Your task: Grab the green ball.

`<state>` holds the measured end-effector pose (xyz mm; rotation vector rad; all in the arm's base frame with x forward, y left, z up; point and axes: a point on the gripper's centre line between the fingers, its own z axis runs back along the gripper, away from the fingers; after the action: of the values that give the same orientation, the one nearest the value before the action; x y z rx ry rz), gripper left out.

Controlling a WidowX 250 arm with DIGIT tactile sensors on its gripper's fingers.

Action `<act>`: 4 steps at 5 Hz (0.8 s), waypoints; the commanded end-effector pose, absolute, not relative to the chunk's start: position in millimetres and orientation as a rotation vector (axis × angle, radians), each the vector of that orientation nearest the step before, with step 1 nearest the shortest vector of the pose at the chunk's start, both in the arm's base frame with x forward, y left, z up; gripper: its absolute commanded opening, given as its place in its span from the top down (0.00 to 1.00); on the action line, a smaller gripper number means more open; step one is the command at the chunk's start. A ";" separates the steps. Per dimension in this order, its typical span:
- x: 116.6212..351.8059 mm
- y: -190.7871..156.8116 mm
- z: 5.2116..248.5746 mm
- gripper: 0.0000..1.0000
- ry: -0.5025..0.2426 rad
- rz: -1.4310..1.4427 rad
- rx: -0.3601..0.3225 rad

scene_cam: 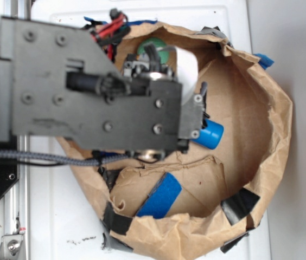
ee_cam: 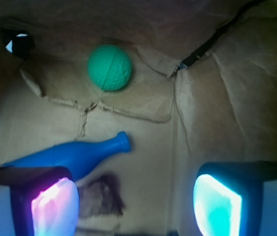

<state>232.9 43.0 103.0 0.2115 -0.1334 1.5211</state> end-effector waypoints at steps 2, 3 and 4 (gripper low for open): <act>261.7 55.9 92.2 0.00 -0.162 1.603 0.255; 262.3 68.0 83.5 0.00 -0.234 1.599 0.273; 260.9 79.1 79.8 0.00 -0.294 1.582 0.266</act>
<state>257.1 77.2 68.2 0.2984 -0.2446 1.5477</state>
